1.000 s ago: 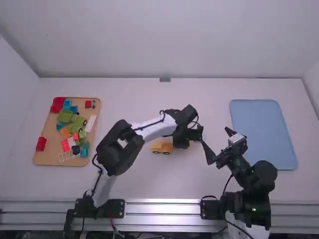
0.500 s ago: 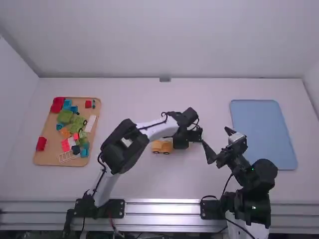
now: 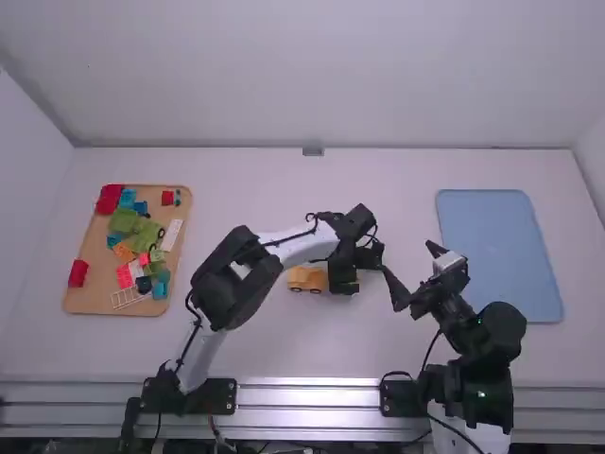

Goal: Assemble lego blocks to make yellow taxi

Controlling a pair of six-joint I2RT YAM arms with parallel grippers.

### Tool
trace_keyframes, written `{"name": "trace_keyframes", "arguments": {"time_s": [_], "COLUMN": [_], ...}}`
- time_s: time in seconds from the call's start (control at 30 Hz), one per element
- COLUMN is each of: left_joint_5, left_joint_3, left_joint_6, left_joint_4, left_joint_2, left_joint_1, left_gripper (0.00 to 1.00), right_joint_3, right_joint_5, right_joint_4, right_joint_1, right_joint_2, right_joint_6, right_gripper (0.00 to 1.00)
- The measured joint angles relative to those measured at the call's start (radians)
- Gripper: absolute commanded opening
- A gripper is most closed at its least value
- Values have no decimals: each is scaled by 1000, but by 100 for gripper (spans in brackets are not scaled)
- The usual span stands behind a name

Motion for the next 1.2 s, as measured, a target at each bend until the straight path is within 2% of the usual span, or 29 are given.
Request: {"name": "trace_keyframes", "arguments": {"time_s": [0.23,0.4,0.47,0.57,0.67,0.7,0.73,0.83,0.97,1.13,1.2], "left_joint_5": [18,36,36,37,71,108,111,174,218,264,283], "left_joint_3": [40,60,61,62,58,42,39,-57,-223,-416,-485], "left_joint_6": [3,-6,-20,-51,-48,-40,-39,-31,4,54,61], "left_joint_4": [-1,45,53,38,33,34,35,81,135,209,255], "left_joint_2": [-3,-69,-116,-199,-253,-288,-292,-378,-480,-618,-688], "left_joint_1": [45,163,227,323,379,406,409,462,515,553,565], "left_gripper": [99,99,99,99,99,99,99,99,99,99,99], "right_joint_3": [0,0,2,32,95,149,160,291,445,569,603], "right_joint_5": [16,14,6,-53,-98,-114,-117,-133,-110,16,72], "right_joint_4": [23,81,99,137,137,125,120,27,-126,-286,-327], "right_joint_1": [0,0,0,0,0,0,1,33,113,210,248], "right_joint_2": [0,56,129,348,532,647,668,882,1095,1254,1310], "right_joint_6": [3,6,-3,-68,-139,-188,-196,-337,-556,-774,-852], "right_gripper": [99,99,99,99,99,99,99,98,98,100,97]}}
